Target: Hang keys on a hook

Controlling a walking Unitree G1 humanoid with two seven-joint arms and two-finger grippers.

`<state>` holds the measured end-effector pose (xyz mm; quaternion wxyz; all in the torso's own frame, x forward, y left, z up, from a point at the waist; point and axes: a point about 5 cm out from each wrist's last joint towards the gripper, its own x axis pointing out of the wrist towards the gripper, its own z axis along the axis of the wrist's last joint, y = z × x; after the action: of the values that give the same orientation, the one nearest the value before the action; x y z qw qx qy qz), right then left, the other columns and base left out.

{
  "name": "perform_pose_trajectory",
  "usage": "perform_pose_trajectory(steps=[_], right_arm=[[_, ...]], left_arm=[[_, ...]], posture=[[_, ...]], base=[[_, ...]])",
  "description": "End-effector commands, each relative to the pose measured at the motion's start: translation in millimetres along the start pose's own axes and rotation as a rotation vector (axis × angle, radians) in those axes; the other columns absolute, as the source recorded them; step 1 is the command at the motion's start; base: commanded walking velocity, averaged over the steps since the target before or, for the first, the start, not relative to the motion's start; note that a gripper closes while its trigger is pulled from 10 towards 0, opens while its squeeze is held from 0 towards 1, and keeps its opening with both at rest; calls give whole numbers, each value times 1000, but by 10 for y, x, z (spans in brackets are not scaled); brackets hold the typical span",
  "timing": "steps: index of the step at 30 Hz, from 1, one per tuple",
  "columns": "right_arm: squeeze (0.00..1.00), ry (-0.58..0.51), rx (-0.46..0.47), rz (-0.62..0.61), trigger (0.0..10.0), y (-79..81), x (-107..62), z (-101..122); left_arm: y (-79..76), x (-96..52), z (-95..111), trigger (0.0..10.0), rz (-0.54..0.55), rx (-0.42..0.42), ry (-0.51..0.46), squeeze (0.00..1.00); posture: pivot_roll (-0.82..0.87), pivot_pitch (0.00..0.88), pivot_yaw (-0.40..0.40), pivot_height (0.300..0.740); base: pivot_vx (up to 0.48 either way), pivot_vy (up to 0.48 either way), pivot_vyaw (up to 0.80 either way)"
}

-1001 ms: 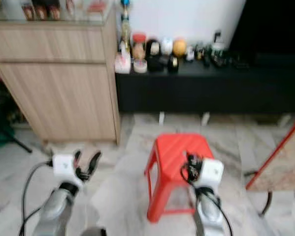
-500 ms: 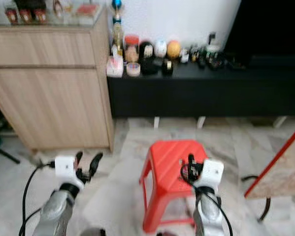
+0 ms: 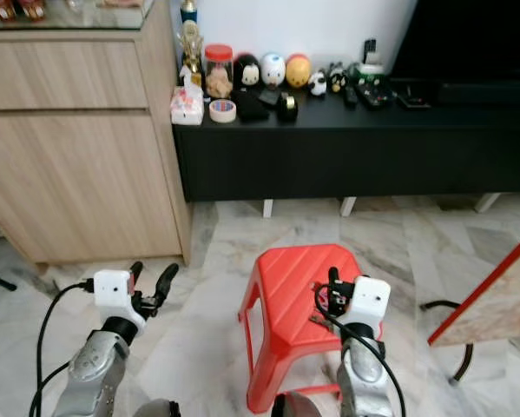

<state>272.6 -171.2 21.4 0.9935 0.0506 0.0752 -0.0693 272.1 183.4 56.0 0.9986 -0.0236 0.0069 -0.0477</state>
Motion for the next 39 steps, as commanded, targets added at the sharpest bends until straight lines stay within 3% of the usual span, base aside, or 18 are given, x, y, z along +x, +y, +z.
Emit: perform_pose_trajectory(steps=[1, 10, 21, 29, 35, 39], right_arm=[[0, 1, -11, -13, 10000, -51, 11, 11], [0, 12, -20, -5, 10000, -35, 16, -5], [0, 74, -28, 31, 10000, 19, 16, -81], [0, 74, -36, 68, 10000, 67, 2, -91], [0, 180, -99, 146, 10000, 151, -17, -239], [0, 193, -72, 160, 10000, 176, -25, -261]], left_arm=[[-37, -15, -32, 10000, -12, 9, 12, 0], [-39, -5, -17, 10000, -11, 10, 4, 0], [-25, -11, -24, 10000, -5, 2, 9, 0], [-37, -6, -25, 10000, 3, -1, 4, 0], [-38, -8, -26, 10000, -6, 3, 6, 0], [-47, -6, -30, 10000, -12, 1, 9, 0]], posture=[[21, 42, -83, 639], [19, 44, -82, 639], [17, 43, -77, 639], [16, 32, -78, 589], [19, 25, -77, 589], [19, 22, -77, 589]], base=[[0, -390, 0], [0, -358, 0], [0, 0, 0], [0, 0, 0], [0, 0, 0], [0, 0, 0]])
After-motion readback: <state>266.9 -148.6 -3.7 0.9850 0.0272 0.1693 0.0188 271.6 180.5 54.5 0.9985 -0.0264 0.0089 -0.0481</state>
